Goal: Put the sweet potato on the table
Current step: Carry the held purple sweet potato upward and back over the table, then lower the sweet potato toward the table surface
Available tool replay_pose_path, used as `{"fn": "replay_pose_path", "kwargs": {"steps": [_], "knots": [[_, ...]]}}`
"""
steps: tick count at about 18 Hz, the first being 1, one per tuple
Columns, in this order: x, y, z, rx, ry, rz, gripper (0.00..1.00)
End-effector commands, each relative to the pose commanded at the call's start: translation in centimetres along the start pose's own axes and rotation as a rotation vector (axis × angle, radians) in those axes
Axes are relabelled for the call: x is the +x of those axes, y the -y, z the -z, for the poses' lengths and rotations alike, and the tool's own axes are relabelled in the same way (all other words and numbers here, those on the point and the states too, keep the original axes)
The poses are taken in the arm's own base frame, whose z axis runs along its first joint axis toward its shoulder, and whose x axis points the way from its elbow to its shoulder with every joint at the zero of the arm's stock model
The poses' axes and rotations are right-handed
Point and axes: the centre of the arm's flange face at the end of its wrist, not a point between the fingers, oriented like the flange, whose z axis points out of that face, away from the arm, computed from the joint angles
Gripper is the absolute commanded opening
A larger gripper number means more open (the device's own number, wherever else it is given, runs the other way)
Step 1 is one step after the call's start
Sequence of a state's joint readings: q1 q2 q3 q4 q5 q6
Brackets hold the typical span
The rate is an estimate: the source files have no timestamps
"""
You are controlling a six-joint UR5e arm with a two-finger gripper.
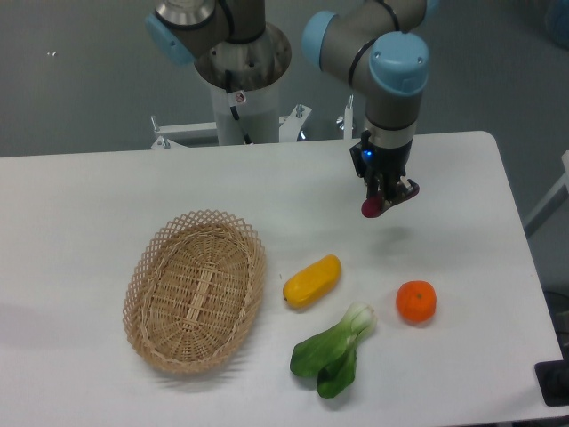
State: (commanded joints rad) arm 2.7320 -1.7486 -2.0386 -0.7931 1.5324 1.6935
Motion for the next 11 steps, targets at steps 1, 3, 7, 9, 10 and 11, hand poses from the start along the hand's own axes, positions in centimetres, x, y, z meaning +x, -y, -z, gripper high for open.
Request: {"fn": "replay_pose_path", "kwargs": {"steps": [1,3,7,9,10,11], "knots": [[0.0,0.0,-0.5,0.002,-0.007,0.002,0.17],[-0.2,0.0,-1.6,0.011,-0.026,0.003,0.17],[-0.1,0.0,-3.1,0.016,-0.055,0.002,0.18],[-0.1,0.0,-3.4,0.017,-0.061,0.003,0.20],[-0.1,0.0,-3.4,0.017,-0.061,0.004,0.21],[-0.1,0.0,-3.5,0.017,-0.063,0.007,0.23]]}}
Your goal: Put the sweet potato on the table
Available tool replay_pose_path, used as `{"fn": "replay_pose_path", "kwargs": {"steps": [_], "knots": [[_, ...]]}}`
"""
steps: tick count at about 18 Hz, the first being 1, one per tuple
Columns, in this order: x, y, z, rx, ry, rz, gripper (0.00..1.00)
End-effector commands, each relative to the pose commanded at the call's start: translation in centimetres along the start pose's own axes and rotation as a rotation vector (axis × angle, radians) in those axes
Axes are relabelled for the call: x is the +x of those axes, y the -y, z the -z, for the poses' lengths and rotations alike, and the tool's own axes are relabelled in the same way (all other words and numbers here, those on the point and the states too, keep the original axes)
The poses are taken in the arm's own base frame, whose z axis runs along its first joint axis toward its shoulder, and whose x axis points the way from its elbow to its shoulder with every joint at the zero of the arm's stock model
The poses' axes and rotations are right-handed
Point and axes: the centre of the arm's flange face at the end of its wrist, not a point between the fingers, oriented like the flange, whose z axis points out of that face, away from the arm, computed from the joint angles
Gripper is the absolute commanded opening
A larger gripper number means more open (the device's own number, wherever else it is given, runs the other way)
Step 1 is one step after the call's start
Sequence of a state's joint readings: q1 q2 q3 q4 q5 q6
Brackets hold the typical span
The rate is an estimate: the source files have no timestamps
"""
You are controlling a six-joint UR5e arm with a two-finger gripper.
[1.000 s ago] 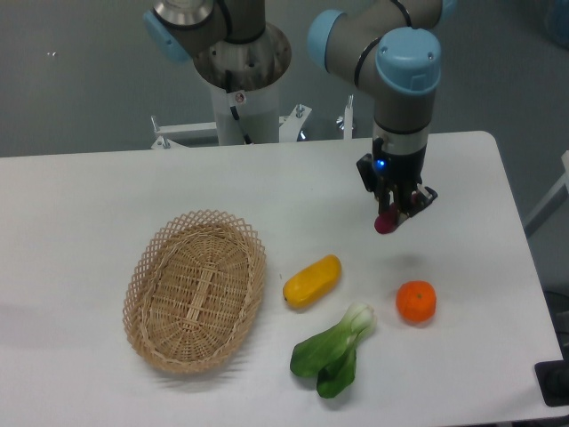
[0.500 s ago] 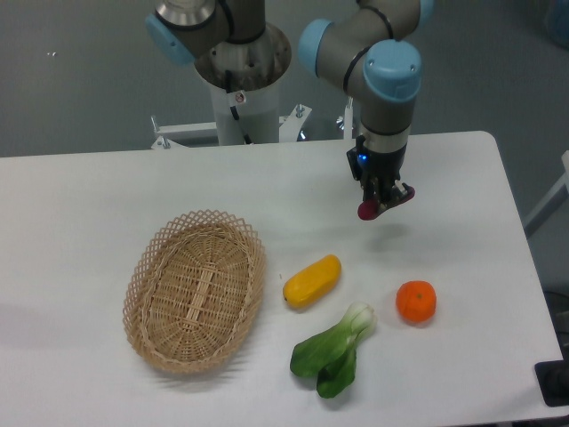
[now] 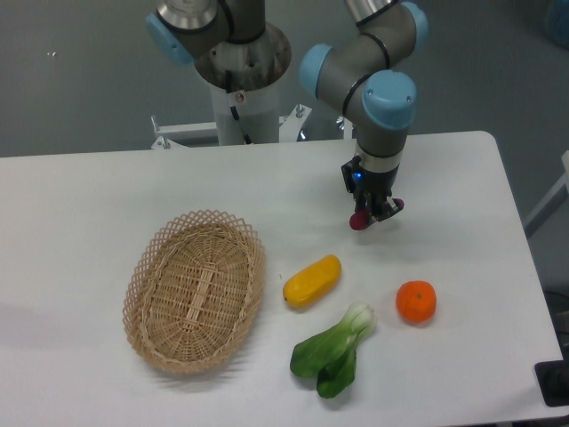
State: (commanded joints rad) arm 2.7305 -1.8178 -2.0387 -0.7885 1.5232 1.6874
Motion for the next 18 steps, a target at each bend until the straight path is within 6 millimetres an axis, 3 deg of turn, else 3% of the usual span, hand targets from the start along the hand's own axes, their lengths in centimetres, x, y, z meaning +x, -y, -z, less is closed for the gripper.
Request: {"fn": "replay_pose_path", "kwargs": {"steps": [1,2,5,6,9,15,18], "knots": [[0.0,0.0,0.0,0.000,0.000,0.002,0.26],[-0.1,0.0,0.1,0.000,0.001,0.001,0.37],[-0.6,0.0,0.7,-0.002,0.018,0.004,0.91],[-1.0,-0.1,1.3,-0.004,0.038,0.007,1.00],[-2.8,0.0,4.1,-0.005,0.110,0.040,1.00],[-5.8,3.0,9.4,0.032,0.223,0.217,1.00],[-6.9,4.2,11.7,0.035,0.269,0.206,1.00]]}}
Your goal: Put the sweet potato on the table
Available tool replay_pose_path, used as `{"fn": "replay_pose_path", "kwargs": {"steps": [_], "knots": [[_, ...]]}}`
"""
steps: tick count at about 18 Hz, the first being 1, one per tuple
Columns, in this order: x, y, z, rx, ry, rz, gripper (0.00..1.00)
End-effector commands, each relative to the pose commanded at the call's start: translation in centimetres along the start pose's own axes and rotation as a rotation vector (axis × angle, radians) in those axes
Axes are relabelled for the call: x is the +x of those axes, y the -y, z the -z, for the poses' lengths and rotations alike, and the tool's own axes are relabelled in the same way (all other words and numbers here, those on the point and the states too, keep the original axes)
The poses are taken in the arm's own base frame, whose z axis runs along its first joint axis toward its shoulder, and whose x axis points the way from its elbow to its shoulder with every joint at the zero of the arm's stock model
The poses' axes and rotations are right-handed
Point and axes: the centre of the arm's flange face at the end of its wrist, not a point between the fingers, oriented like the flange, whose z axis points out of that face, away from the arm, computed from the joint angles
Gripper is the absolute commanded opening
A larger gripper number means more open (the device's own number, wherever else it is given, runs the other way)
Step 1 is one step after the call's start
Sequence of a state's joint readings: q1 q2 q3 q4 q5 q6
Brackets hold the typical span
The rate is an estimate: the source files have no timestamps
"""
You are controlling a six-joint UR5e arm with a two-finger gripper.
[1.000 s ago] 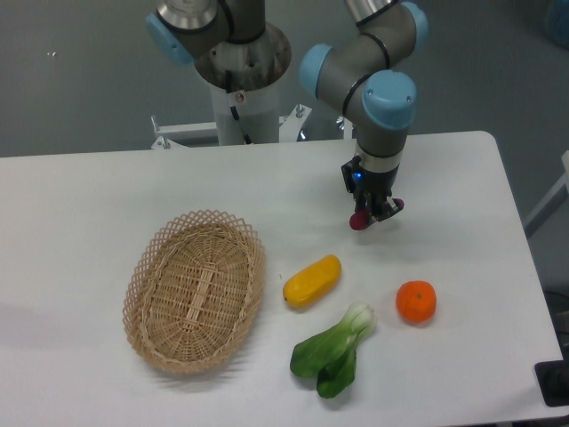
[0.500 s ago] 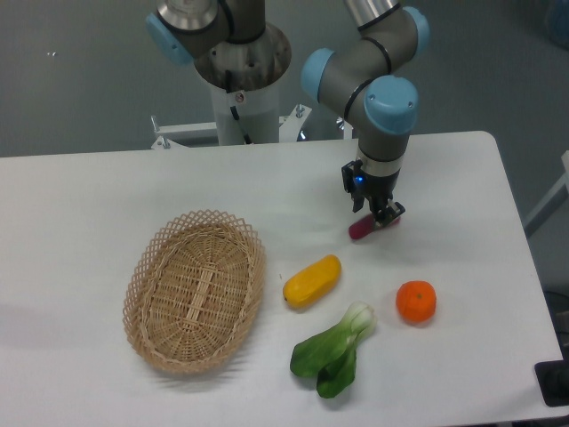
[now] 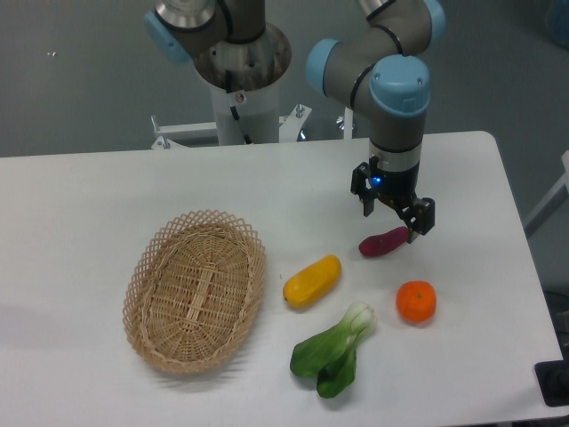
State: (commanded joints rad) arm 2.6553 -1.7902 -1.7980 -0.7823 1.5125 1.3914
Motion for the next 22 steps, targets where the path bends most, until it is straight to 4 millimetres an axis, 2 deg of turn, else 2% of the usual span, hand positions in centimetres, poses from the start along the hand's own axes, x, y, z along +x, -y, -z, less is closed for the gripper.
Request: {"fn": "replay_pose_path", "kwargs": {"steps": [5,8,10,12,14,19,22], "knots": [[-3.6,0.1,5.2,-0.040,0.080,-0.010,1.00],[-5.1,-0.7,6.9,-0.052,0.054,-0.024,1.00],[-6.1,-2.5,9.3,-0.066,0.011,-0.088,1.00],[-7.2,-4.8,10.6,-0.075,-0.036,-0.134,1.00],[-7.2,-6.9,11.6,-0.055,-0.069,-0.169,1.00],[-7.0,-12.1,12.9,-0.009,-0.093,-0.262,1.00],[-6.7,-12.8,12.8,0.008,-0.093,-0.256,1.00]]}}
